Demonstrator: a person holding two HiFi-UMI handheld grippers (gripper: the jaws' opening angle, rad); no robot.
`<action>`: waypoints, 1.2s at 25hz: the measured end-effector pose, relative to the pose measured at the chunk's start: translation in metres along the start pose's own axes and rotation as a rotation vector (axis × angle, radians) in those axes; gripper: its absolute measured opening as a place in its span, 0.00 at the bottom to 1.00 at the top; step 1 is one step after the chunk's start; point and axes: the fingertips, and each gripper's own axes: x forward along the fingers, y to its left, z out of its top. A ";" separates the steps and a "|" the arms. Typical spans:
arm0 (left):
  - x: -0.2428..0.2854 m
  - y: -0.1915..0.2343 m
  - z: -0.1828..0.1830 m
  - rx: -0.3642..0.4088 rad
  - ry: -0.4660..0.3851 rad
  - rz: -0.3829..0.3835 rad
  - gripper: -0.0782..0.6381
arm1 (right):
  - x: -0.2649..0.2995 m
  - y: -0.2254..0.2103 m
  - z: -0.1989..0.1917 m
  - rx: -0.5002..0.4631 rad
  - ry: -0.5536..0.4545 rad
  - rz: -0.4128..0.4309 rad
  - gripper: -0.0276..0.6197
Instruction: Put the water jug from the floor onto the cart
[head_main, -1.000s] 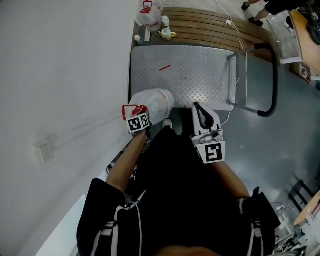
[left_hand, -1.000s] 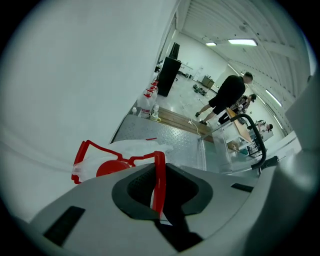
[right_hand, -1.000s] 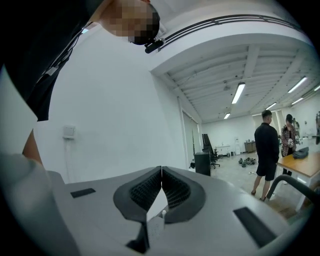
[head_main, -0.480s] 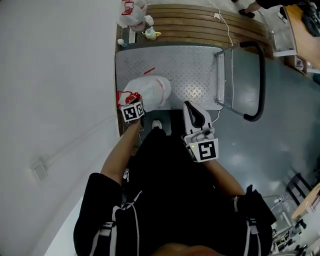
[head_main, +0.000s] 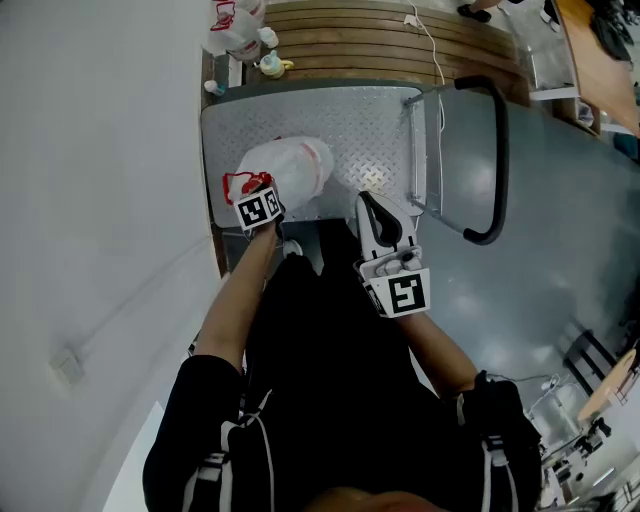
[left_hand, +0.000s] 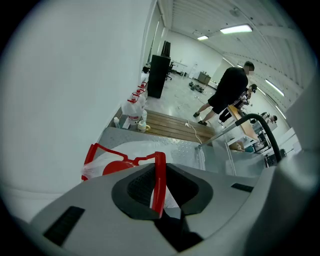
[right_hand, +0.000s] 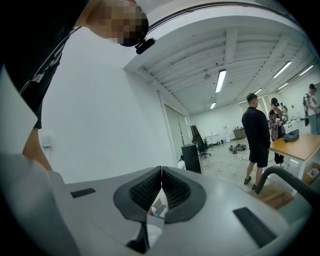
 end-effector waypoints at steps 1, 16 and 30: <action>0.001 -0.002 0.004 0.004 -0.001 -0.001 0.21 | -0.001 -0.004 0.000 -0.002 0.001 -0.007 0.07; 0.030 -0.076 0.005 0.033 -0.001 -0.200 0.13 | -0.019 -0.020 0.005 -0.014 -0.047 -0.039 0.07; -0.014 -0.088 0.008 0.146 -0.112 -0.268 0.13 | -0.039 0.013 0.003 -0.055 -0.019 -0.042 0.07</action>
